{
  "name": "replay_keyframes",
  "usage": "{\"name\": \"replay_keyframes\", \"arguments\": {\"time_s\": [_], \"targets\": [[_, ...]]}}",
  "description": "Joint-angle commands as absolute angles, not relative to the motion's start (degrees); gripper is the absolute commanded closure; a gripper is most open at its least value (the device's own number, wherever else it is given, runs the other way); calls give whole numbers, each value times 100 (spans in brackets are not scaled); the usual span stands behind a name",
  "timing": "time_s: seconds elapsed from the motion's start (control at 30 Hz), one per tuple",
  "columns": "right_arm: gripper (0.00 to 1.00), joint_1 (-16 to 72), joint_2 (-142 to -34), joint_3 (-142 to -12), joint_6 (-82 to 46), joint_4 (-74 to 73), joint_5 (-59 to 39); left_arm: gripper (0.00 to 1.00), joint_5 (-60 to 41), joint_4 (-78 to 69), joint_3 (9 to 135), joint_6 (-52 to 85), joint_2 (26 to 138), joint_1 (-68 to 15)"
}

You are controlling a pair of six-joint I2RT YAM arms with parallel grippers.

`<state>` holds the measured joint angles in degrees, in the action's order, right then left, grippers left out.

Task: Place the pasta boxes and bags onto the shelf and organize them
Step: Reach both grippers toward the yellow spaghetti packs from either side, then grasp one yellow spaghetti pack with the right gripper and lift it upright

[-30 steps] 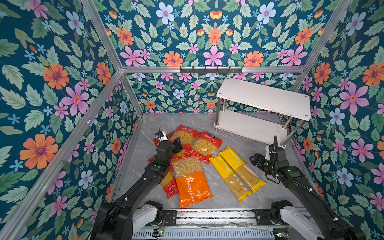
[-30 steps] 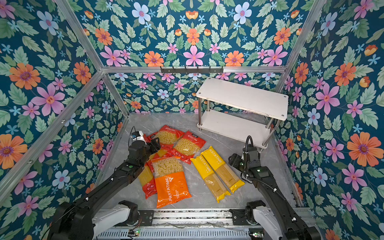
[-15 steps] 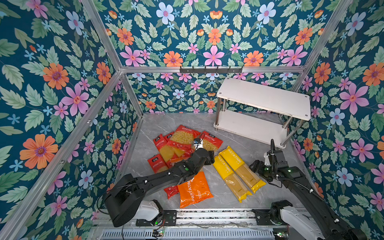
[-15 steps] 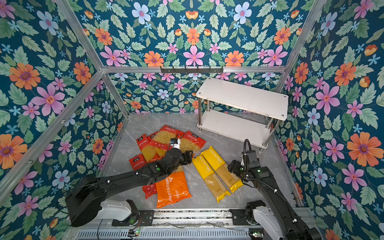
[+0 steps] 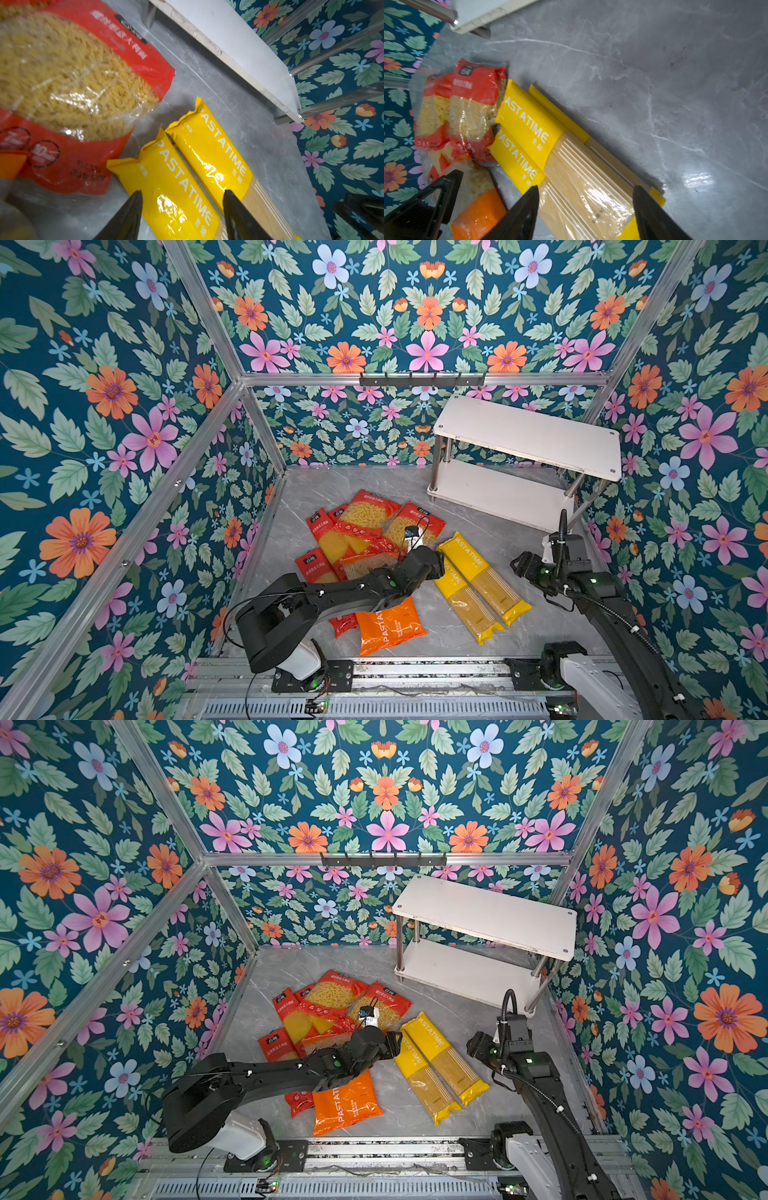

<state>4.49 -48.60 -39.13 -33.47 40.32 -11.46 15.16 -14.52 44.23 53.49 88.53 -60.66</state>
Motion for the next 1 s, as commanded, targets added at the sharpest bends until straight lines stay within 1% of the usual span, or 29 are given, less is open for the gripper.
{"name": "replay_keyframes", "arguments": {"time_s": [0.0,0.1,0.3,0.43,0.67,0.83,0.9,0.97], "targets": [[27,440,-4984,-3851,-3234,4025,-1463,36,1372,-2064,4386,5785,9047,-6241],[27,442,-5412,-3729,-3241,3915,-1809,37,1220,-2236,4524,5760,9299,-6287],[27,455,-5551,-3214,-3349,3512,-1883,41,945,-2519,4711,5748,9742,-6277],[27,688,-5663,-3140,-3425,3517,-1905,45,731,-2716,4720,5786,9936,-6212],[27,1592,-5594,-3009,-4124,3445,-1989,53,237,-2870,4651,5724,10108,-5836],[28,2777,-5857,-3013,-4883,3022,-2129,53,218,-2647,4505,5582,9871,-5528],[28,2904,-5916,-3121,-4949,2993,-2442,53,267,-2535,4407,5512,9723,-5421],[28,2874,-5763,-3193,-4904,3026,-2541,53,336,-2359,4349,5451,9559,-5379]]}}
